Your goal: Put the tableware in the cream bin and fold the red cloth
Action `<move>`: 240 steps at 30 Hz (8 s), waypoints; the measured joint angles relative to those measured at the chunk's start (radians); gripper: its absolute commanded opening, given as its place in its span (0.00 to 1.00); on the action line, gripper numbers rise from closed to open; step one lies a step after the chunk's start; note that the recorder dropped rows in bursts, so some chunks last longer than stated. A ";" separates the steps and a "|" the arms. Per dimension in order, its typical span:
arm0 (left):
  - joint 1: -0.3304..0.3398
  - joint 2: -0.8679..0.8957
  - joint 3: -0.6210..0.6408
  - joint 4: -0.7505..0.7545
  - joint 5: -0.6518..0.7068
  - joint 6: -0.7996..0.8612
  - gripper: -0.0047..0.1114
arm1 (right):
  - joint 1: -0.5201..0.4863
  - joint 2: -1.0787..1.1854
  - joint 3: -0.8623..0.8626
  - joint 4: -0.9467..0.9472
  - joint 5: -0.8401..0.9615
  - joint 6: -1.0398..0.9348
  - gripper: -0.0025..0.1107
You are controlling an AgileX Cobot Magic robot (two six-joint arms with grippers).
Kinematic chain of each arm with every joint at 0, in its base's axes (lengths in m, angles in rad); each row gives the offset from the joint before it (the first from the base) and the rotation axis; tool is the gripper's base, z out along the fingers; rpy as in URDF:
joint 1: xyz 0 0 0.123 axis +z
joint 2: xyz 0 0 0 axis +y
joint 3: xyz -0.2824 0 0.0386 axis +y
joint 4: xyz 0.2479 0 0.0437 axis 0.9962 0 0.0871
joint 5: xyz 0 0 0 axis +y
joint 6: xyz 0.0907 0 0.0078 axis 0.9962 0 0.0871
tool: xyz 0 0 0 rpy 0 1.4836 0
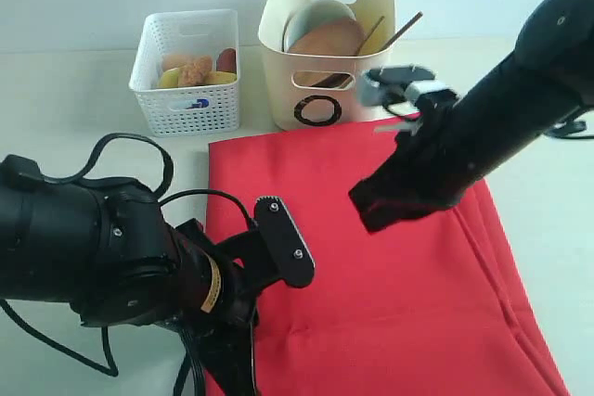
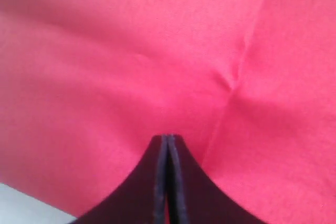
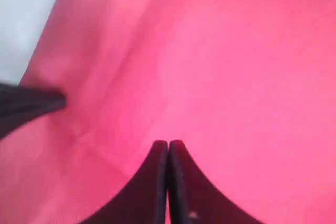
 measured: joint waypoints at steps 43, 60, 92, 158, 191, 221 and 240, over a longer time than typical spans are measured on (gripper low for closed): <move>0.131 -0.127 0.067 0.050 0.084 -0.105 0.04 | 0.348 -0.267 0.344 -0.104 -0.253 0.119 0.02; 0.205 -0.125 0.152 0.115 0.042 -0.254 0.04 | 0.356 -0.111 0.437 -0.560 -0.359 0.707 0.02; 0.416 0.052 0.016 0.127 -0.311 -0.296 0.04 | 0.356 -0.113 0.442 -0.673 -0.395 0.799 0.02; 0.435 -0.783 0.416 0.071 -0.359 -0.418 0.04 | 0.366 0.023 0.242 -0.887 -0.413 0.988 0.02; 0.435 -0.783 0.419 0.071 -0.363 -0.418 0.04 | -0.070 -0.025 0.231 -1.487 -0.762 1.545 0.02; 0.435 -0.783 0.426 0.071 -0.354 -0.424 0.04 | -0.343 -0.051 0.117 -1.452 -0.335 1.519 0.02; 0.435 -0.783 0.426 0.071 -0.354 -0.469 0.04 | -0.341 -0.047 0.284 -0.737 -0.419 0.910 0.02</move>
